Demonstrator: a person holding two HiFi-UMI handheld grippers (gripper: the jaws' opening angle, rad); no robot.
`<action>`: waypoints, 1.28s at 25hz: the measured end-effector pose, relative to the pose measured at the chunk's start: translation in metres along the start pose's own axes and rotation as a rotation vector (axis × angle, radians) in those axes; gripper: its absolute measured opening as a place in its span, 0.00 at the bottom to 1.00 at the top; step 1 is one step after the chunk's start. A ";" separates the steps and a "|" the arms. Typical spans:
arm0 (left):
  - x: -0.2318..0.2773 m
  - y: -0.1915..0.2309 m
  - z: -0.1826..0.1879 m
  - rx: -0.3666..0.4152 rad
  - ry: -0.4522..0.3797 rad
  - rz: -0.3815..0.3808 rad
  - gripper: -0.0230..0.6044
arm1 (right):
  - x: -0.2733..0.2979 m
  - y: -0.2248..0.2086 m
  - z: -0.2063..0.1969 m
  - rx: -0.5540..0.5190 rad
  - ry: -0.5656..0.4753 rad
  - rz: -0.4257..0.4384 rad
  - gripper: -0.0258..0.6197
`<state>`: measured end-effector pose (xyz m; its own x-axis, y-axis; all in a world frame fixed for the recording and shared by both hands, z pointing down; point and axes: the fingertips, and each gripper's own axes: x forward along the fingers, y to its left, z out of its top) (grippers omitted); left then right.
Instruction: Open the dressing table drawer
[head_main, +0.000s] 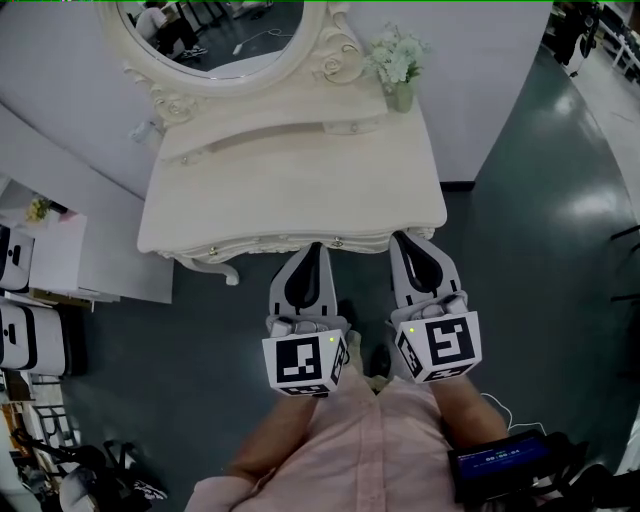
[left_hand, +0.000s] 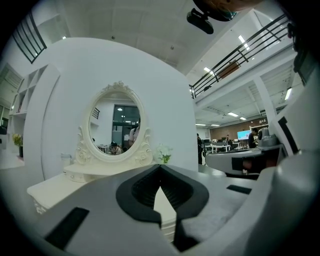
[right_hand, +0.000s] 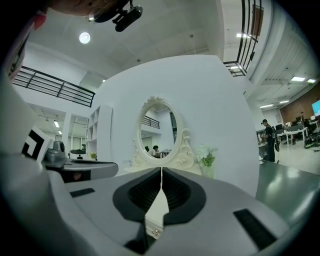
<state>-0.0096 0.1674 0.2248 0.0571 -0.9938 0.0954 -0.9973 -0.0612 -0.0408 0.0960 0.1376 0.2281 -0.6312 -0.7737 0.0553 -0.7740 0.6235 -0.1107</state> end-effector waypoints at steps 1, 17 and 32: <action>0.004 0.005 -0.001 -0.006 0.001 0.003 0.07 | 0.005 0.001 0.000 -0.004 0.004 0.004 0.07; 0.099 0.078 -0.017 -0.047 0.045 -0.033 0.07 | 0.117 -0.011 -0.020 0.012 0.073 -0.057 0.07; 0.175 0.126 0.028 -0.031 -0.064 -0.152 0.07 | 0.192 -0.019 0.029 -0.048 -0.025 -0.177 0.07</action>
<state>-0.1243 -0.0167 0.2089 0.2090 -0.9773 0.0341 -0.9779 -0.2091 0.0004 -0.0085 -0.0260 0.2122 -0.4834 -0.8742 0.0446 -0.8750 0.4811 -0.0540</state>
